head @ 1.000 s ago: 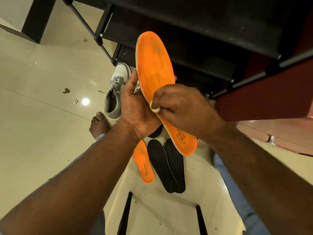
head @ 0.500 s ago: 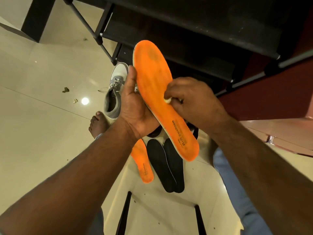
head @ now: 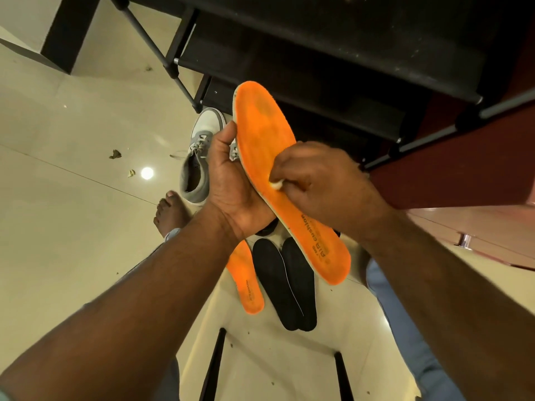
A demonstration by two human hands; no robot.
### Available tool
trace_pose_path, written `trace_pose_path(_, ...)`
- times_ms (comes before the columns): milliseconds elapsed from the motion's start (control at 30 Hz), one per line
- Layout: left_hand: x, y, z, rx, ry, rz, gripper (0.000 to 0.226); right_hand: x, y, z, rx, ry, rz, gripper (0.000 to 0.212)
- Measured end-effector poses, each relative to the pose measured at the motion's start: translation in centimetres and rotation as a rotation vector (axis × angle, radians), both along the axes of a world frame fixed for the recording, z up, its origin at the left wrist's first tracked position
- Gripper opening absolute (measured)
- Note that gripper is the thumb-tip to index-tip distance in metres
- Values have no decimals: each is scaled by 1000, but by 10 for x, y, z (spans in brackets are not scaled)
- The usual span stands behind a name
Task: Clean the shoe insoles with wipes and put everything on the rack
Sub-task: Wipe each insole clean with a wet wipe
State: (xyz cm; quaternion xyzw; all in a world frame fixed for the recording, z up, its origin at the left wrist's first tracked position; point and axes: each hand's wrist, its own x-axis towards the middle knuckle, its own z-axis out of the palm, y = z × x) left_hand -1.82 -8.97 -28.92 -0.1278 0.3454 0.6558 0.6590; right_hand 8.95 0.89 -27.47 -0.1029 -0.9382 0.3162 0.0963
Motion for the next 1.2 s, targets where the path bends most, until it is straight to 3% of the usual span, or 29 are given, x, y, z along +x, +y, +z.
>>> trace_pose_path(100, -2, -1, -1, -15, -11, 4, 84, -8, -12, 6, -70, 11, 124, 17)
trace_pose_path(267, 0, -1, -2, 2, -13, -3, 81, 3, 13, -7, -14, -52, -163, 21)
trace_pose_path(467, -4, -3, -5, -1, -18, -8, 84, -9, -16, 5, -64, 17, 118, 17)
trace_pose_path(633, 0, -1, -4, 38, 2, 15, 77, 6, 17, -11, -1, -78, -173, 17)
trace_pose_path(800, 0, -2, -4, 54, -2, -2, 76, -7, -13, 3, -38, 63, 94, 17)
trace_pose_path(967, 4, 0, -6, 46, 42, -13, 74, 4, 18, -10, 12, -31, -206, 16)
trace_pose_path(1133, 0, -1, -4, 66, 17, 10, 75, -8, -13, 4, -46, 61, 79, 15)
trace_pose_path(1200, -1, -1, -4, 81, 24, 13, 75, -8, -8, 2, -49, 50, 56, 15)
